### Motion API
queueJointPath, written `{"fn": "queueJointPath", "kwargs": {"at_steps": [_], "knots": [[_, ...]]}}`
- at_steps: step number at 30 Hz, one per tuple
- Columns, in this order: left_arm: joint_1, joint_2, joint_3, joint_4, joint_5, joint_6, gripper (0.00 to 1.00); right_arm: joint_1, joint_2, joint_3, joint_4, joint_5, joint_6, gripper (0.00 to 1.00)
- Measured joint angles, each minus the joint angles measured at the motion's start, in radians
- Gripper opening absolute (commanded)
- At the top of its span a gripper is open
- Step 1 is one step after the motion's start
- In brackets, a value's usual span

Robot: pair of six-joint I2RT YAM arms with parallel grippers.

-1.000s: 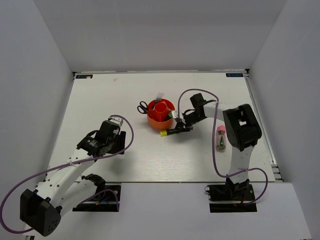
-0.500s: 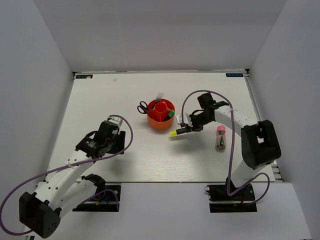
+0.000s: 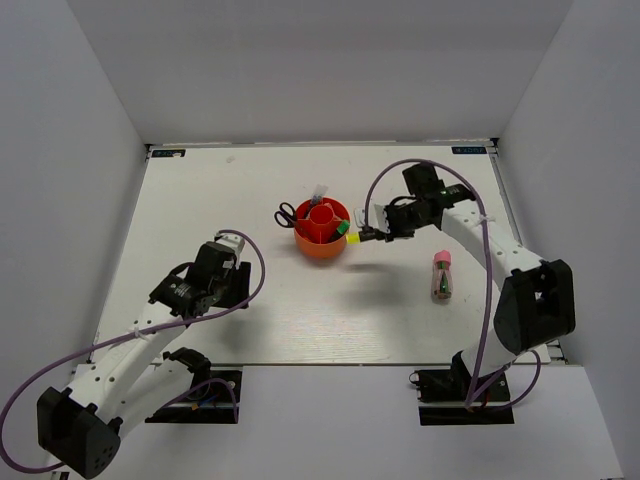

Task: Sort the stationery into containers
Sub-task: Place the pen in the storage box.

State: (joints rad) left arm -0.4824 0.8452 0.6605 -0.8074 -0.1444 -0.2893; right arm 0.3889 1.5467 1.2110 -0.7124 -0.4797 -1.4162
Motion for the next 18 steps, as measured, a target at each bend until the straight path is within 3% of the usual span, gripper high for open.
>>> {"fn": "queueJointPath", "kwargs": {"at_steps": [7,18], "knots": [[0.002,-0.001,0.000,0.000,0.006,0.000,0.69,0.052,-0.002,0.162,-0.053,0.109,-0.046,0.00],[0.002,-0.003,0.000,0.000,0.012,0.000,0.69,0.213,-0.002,0.175,-0.075,0.308,-0.244,0.00]]}}
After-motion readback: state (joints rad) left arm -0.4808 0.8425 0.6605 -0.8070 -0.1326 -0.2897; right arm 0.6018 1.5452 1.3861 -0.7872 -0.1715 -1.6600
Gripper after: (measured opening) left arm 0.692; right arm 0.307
